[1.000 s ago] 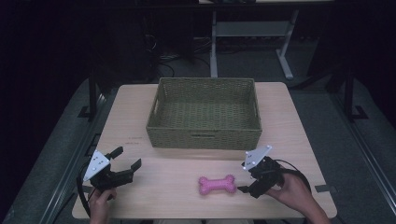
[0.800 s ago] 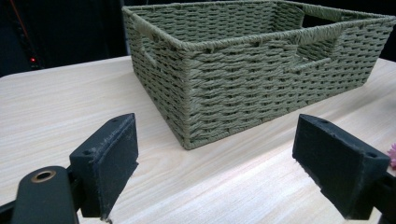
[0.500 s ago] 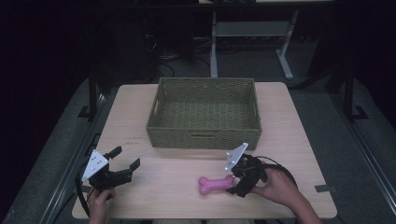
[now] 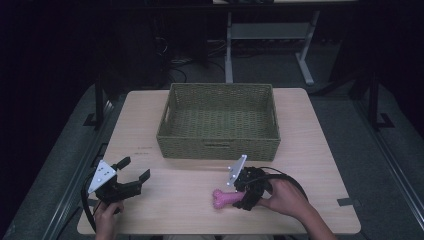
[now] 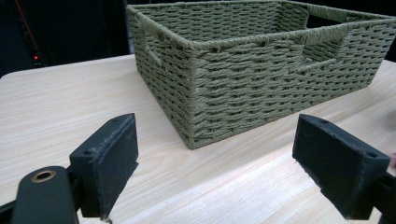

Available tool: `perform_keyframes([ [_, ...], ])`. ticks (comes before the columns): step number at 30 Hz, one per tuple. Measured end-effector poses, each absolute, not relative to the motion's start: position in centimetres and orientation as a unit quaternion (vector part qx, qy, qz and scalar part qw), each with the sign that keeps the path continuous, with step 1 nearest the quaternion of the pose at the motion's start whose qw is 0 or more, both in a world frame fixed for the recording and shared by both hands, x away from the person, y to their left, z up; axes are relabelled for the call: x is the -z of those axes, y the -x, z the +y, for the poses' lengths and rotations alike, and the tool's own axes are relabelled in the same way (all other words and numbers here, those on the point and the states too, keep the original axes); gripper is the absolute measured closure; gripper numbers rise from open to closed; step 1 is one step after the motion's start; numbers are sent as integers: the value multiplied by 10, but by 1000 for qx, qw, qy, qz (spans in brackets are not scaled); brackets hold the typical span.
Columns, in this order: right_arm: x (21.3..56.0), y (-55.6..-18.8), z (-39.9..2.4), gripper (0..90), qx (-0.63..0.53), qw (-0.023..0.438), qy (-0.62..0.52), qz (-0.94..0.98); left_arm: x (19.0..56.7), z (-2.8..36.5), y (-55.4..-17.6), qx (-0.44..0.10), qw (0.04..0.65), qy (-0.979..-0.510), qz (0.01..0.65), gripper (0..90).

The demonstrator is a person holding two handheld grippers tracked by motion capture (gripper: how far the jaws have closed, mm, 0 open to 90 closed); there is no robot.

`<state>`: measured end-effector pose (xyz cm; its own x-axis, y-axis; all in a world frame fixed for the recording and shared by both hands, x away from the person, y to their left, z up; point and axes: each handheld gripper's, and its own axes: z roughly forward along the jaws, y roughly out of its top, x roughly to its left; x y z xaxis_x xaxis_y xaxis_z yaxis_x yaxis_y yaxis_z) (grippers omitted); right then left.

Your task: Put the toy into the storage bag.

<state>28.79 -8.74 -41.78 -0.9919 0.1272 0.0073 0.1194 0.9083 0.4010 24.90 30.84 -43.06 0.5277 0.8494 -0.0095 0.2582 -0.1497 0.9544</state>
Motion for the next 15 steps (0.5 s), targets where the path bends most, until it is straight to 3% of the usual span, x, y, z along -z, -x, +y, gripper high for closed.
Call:
perform_keyframes([
  [15, 431, -294, -70, 444, -167, -11, -39, 985, 431, 312, -250, -278, 525, -698, 402, 138],
])
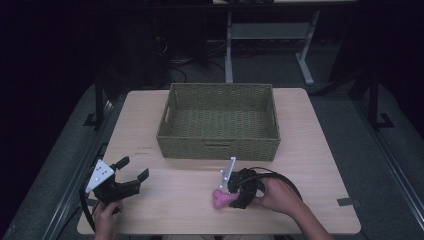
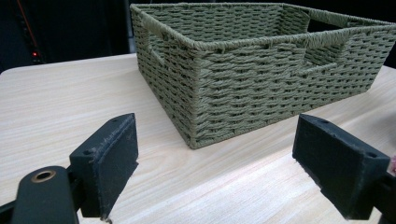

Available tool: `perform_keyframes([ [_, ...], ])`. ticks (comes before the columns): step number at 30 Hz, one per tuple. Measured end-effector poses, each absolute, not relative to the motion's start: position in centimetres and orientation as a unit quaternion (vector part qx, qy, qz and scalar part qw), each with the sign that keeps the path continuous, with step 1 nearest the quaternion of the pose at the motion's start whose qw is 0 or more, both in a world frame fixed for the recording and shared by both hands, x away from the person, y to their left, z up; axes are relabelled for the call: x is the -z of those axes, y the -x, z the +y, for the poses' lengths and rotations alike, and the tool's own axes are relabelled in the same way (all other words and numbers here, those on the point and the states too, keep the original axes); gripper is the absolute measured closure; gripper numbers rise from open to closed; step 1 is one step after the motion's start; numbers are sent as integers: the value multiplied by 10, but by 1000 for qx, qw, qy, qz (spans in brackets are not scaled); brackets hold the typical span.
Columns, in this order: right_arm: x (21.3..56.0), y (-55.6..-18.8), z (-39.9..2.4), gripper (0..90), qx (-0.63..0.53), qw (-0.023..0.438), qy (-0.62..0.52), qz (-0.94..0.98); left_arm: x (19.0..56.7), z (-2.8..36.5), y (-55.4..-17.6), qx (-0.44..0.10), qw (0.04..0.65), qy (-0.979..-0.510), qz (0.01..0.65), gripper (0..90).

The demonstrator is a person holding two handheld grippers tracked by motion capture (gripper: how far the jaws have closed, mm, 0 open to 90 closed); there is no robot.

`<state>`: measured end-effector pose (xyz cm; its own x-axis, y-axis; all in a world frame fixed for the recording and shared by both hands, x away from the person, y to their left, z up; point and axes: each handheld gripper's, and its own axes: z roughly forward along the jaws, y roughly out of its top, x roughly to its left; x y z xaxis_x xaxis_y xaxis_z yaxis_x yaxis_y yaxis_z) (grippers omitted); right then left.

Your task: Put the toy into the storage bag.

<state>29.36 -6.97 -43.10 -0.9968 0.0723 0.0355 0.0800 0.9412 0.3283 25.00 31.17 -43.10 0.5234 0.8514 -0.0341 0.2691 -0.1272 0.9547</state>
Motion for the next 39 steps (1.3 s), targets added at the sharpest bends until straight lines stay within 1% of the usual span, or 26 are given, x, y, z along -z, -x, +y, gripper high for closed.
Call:
perform_keyframes([
  [10, 435, -294, -66, 503, 155, 15, 29, -987, 431, 313, -249, -277, 527, -695, 403, 138],
  [11, 435, -294, -65, 527, 153, 13, 28, -988, 431, 313, -249, -278, 529, -693, 404, 138],
  [17, 436, -295, -63, 546, 143, 11, 26, -989, 431, 313, -249, -278, 528, -694, 403, 138],
  [25, 434, -297, -60, 583, 133, 20, 24, -991, 431, 313, -249, -276, 531, -692, 403, 138],
  [32, 430, -305, -67, 586, 146, 35, 46, -988, 431, 313, -249, -276, 531, -693, 402, 138],
  [39, 418, -313, -79, 587, 164, 46, 67, -983, 431, 313, -249, -277, 531, -693, 402, 138],
])
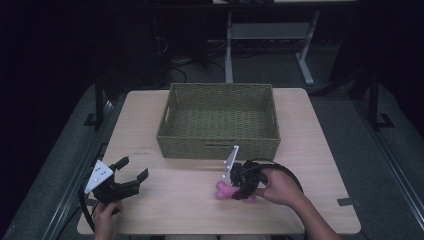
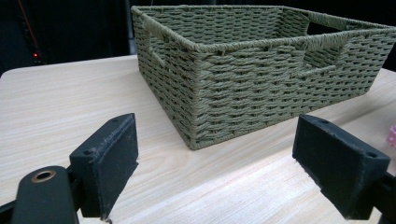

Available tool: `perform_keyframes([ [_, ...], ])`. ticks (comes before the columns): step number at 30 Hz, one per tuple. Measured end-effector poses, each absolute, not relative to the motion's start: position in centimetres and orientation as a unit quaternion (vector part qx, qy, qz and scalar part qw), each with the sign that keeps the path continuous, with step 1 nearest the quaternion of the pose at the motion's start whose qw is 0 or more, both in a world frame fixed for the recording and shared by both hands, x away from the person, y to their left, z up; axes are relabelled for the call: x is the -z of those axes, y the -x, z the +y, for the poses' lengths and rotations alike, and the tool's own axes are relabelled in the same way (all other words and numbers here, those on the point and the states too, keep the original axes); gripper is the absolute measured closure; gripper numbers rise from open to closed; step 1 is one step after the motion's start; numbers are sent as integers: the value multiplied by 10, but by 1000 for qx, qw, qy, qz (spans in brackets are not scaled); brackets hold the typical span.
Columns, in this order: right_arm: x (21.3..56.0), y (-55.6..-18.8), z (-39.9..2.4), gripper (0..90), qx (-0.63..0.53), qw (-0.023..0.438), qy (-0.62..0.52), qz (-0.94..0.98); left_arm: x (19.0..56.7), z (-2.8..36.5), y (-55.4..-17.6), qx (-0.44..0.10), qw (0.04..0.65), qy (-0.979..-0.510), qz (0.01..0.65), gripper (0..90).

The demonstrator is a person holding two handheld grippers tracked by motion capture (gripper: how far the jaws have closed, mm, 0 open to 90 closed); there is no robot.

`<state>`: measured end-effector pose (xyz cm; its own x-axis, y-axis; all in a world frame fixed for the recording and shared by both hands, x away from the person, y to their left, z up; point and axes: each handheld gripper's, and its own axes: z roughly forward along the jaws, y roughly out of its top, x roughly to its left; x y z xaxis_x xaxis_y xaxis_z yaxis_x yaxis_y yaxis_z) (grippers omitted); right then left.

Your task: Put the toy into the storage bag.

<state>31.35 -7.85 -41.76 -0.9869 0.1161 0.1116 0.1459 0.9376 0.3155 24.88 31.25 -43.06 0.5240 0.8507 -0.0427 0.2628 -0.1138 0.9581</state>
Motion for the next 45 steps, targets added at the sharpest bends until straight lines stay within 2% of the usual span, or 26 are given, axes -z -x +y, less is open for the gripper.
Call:
perform_keyframes([
  [21, 374, -335, -98, 586, 207, 58, 87, -973, 431, 310, -249, -280, 525, -697, 400, 138],
  [45, 325, -365, -107, 585, 220, 39, 98, -970, 431, 309, -250, -277, 523, -700, 400, 138],
])
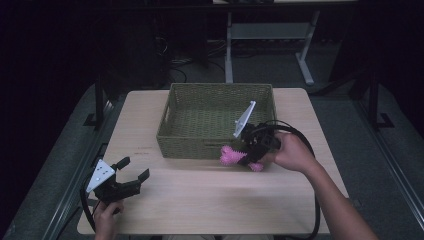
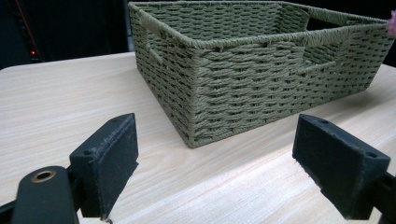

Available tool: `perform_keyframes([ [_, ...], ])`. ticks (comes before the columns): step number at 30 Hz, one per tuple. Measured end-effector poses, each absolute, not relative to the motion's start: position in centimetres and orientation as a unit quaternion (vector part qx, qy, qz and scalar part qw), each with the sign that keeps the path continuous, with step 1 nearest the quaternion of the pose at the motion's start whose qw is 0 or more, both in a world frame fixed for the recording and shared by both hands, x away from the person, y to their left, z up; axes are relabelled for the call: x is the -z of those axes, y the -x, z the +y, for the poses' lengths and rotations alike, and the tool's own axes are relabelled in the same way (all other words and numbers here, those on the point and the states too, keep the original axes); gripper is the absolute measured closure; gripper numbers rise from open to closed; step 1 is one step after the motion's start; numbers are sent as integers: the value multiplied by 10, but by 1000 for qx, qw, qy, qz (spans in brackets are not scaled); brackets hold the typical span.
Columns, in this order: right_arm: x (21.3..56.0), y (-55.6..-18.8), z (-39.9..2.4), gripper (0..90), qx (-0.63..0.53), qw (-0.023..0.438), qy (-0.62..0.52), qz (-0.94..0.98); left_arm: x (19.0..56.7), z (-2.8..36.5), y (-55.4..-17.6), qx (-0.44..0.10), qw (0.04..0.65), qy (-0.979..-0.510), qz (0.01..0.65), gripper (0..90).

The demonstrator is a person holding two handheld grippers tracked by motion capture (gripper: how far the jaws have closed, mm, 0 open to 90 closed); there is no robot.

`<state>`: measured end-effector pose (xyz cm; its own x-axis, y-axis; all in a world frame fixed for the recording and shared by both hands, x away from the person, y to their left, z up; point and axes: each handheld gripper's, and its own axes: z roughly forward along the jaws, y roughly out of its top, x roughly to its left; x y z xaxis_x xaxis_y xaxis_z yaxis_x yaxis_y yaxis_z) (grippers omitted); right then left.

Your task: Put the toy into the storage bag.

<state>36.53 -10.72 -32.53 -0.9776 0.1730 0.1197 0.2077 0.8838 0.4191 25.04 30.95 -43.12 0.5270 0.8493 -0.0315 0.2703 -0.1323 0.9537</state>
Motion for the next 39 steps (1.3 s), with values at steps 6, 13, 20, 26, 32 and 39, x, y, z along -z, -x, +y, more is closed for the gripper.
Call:
perform_keyframes([
  [6, 319, -377, -107, 585, 223, 42, 103, -968, 432, 308, -252, -275, 520, -703, 401, 138],
  [13, 313, -390, -107, 585, 219, 40, 111, -969, 433, 310, -253, -272, 520, -701, 405, 138],
  [20, 305, -405, -106, 585, 219, 41, 118, -968, 433, 311, -253, -273, 522, -700, 405, 138],
  [26, 299, -419, -102, 584, 216, 36, 122, -968, 433, 308, -253, -274, 519, -704, 400, 138],
  [32, 297, -432, -100, 584, 211, 36, 127, -969, 433, 307, -254, -273, 517, -707, 398, 138],
  [39, 302, -450, -106, 584, 220, 44, 147, -963, 434, 306, -256, -269, 517, -708, 398, 138],
])
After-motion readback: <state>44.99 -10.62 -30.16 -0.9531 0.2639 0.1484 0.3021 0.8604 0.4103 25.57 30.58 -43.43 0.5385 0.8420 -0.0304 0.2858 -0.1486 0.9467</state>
